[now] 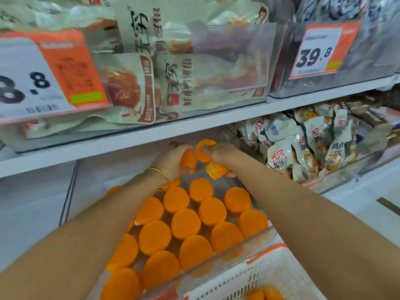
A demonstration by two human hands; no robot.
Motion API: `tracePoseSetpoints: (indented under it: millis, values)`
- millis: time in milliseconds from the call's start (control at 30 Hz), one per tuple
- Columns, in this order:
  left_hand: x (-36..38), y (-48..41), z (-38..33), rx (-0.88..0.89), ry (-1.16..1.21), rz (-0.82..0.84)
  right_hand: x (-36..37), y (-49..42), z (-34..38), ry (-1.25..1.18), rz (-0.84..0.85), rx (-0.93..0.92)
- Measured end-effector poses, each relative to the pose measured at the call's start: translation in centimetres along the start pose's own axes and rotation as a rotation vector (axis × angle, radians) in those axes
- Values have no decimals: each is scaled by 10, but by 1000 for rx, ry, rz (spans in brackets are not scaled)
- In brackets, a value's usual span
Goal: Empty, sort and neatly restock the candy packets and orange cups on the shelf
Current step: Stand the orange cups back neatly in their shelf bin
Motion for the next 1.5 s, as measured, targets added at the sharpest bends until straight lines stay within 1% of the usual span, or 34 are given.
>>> tracePoseSetpoints:
  millis: [133, 200, 267, 400, 600, 667, 733, 833, 1000, 1100, 1267, 1333, 1400, 1500]
  values:
    - [19, -8, 10, 49, -60, 60, 17, -11, -5, 150, 109, 82]
    - [25, -11, 13, 58, -73, 97, 21, -12, -4, 230, 145, 63]
    - [32, -13, 12, 67, -87, 132, 20, -13, -1, 301, 136, 18]
    - [41, -16, 8, 112, -98, 151, 16, -15, 5, 423, 77, -36]
    - [44, -12, 1, 127, -57, 146, 2, -9, 12, 614, -197, -182]
    - [42, -13, 0, 108, -89, 119, 9, -3, 9, 715, -225, -232]
    - [40, -15, -4, 102, -164, 90, 19, -2, 3, 788, -188, -249]
    - [44, -16, -12, 104, -244, 115, 27, -9, -6, 744, -80, -258]
    - [47, -17, -12, 107, -145, 125, 11, -7, -4, 613, -26, -290]
    - [49, -15, -7, 97, -107, 126, 9, -6, 2, 628, -35, -350]
    - [48, -12, -5, 134, -45, 121, 25, -16, 6, 709, 38, -379]
    - [44, -11, -6, 128, -12, 80, 24, -20, 9, 713, 2, -360]
    - [37, -11, -4, 78, 7, 32, 22, -24, 11, 676, -79, -346]
    - [32, -8, 0, 69, -1, 14, 18, -31, 10, 537, -193, -340]
Point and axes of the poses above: each hand's wrist, its own y-axis away from the middle knuckle, its own x-axis out of the palm, z = x × y, the point moved 8 cm from there along -y, towards the middle knuckle, and after that the axes turned 2 degrees about -z, right-handed, at the moved point
